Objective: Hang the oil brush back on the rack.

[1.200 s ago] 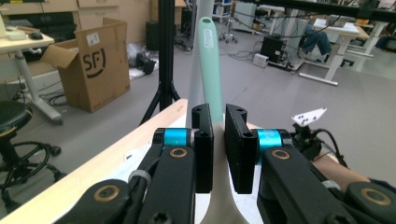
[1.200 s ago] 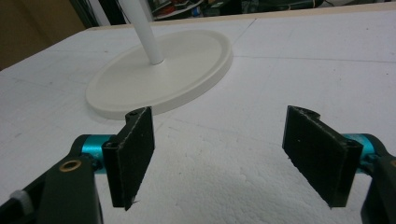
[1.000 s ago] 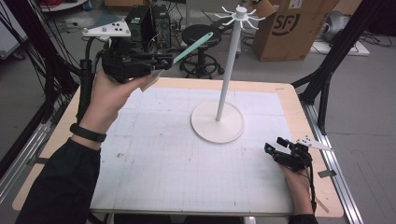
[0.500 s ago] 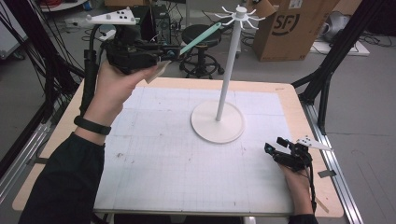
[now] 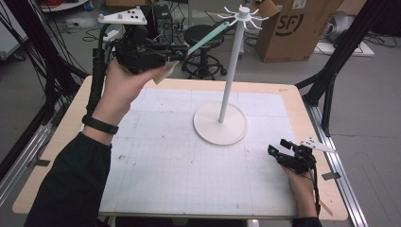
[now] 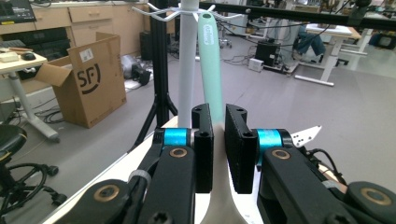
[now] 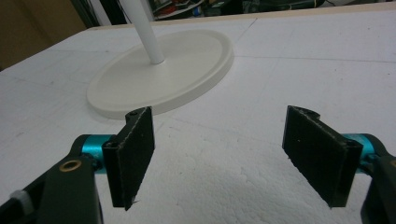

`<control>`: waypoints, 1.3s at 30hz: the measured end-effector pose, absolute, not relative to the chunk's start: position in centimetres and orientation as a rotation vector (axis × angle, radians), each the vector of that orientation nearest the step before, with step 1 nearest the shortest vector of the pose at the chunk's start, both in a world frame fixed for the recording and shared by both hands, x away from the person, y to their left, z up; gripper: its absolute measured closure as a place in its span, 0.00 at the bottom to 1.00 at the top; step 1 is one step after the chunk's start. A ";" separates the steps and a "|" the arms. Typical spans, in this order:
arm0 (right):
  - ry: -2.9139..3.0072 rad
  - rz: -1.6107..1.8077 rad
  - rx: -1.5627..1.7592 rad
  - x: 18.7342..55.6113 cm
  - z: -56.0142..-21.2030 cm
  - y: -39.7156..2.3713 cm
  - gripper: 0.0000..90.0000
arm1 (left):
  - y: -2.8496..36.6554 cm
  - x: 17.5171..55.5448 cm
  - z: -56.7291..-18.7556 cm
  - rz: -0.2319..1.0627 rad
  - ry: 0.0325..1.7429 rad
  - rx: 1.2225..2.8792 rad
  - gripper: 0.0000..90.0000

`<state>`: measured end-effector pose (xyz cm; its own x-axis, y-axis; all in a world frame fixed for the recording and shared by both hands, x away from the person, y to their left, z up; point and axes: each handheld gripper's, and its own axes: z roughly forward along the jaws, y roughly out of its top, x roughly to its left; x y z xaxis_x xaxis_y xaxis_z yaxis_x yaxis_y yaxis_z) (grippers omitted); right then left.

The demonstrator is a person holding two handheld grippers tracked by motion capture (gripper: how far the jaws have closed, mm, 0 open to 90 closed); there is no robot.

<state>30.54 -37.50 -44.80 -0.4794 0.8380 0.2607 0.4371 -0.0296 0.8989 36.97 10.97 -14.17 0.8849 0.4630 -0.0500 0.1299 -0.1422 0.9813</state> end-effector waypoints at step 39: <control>1.898 1.510 1.338 30.5 -44.8 -37.5 0.27 | 16.7 35.9 -23.8 0.382 0.537 1.792 0.33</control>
<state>30.55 -37.52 -44.81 -0.4808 0.8375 0.2597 0.4413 -0.0248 0.8970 35.90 16.72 -23.81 0.8414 0.5403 -0.0145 0.1625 -0.2272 0.9602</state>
